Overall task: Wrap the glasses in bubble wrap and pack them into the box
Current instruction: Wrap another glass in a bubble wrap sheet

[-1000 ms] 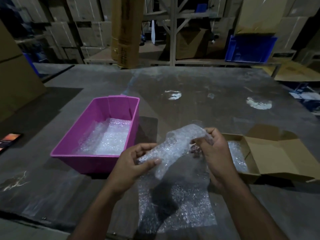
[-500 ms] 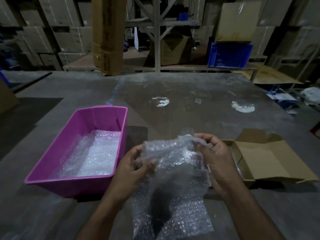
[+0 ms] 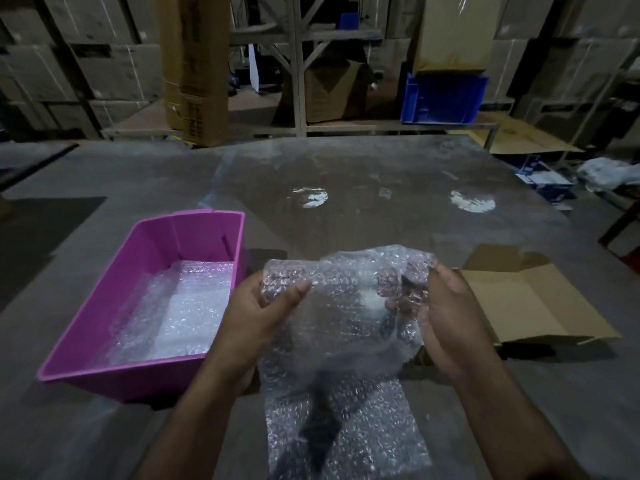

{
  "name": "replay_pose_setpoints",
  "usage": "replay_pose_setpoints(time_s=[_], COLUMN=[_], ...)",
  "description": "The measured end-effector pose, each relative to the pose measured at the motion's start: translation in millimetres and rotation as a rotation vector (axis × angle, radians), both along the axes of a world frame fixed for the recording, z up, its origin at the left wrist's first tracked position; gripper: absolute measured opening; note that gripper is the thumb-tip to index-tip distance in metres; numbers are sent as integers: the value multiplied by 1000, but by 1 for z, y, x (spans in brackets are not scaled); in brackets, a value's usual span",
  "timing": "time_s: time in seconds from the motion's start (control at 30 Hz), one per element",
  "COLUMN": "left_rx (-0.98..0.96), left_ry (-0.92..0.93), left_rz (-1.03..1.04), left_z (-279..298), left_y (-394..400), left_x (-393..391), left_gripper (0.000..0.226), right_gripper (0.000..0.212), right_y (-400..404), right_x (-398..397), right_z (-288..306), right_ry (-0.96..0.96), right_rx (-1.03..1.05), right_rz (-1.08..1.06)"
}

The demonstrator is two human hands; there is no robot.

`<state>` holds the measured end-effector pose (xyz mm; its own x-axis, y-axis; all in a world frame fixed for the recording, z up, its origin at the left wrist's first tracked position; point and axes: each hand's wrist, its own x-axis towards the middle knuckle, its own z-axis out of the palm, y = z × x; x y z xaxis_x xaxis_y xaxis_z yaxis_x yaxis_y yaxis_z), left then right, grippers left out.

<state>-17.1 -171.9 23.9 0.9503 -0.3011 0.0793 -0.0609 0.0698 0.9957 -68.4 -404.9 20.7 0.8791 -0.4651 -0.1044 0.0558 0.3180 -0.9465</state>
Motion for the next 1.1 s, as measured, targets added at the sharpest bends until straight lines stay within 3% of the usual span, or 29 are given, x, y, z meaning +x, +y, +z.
replay_pose_setpoints(time_s=[0.07, 0.23, 0.4, 0.53, 0.8, 0.93, 1.1], left_rx=[-81, -155, -176, -79, 4, 105, 190], left_ry=[-30, -51, -75, -118, -181, -243, -228], left_rz=[88, 110, 142, 154, 235, 171, 161], left_z=[2, 2, -2, -3, -3, -3, 4], left_y=[-1, 2, 6, 16, 22, 28, 29], left_x=[4, 5, 5, 6, 2, 0, -5], left_gripper=[31, 16, 33, 37, 26, 12, 32], right_gripper=[28, 6, 20, 25, 24, 24, 18], right_y=[-1, -9, -8, -10, -13, -10, -8], right_x=[0, -3, -3, -7, -12, -15, -20], right_z=[2, 5, 0, 1, -1, 1, 3], right_ry=[-4, -91, -98, -139, -118, -127, -116], right_rx=[10, 107, -16, -84, -65, -11, -101], right_rz=[5, -56, -167, -154, -101, -84, -4])
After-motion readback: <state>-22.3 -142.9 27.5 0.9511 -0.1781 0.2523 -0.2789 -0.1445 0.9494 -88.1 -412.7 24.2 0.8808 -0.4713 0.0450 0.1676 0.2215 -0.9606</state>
